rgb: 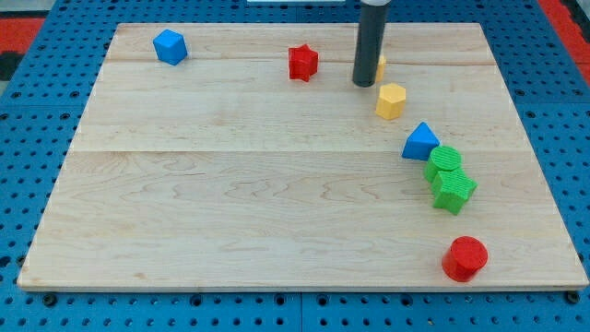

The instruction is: Move the yellow heart towards the top right corner

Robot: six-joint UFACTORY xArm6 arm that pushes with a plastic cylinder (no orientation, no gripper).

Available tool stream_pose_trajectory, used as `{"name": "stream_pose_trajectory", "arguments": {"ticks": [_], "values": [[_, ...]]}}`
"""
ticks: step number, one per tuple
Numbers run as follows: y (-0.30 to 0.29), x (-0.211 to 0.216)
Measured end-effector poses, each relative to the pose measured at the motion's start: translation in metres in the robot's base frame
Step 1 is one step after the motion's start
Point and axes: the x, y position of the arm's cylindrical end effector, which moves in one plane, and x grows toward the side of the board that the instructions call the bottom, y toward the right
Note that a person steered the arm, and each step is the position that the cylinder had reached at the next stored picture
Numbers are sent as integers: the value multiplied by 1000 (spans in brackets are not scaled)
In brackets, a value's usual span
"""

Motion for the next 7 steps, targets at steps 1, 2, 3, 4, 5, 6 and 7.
{"name": "stream_pose_trajectory", "arguments": {"ticks": [1,2,3,4,5,6,7], "values": [[-7,-42],[-53,-75],[-54,-119],[-10,-109],[10,-89],[4,-72],[4,-77]]}}
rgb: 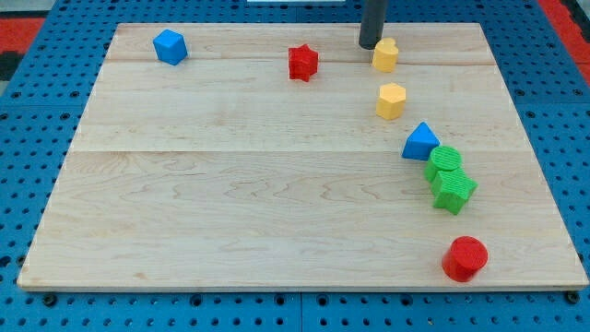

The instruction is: Move the yellow heart towards the top right corner

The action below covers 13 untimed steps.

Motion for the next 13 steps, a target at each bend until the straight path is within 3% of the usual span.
{"name": "stream_pose_trajectory", "arguments": {"ticks": [2,4,5,8,9,11,13], "values": [[0,-1],[53,-28],[54,-14],[-31,8],[-4,39],[50,48],[-75,49]]}}
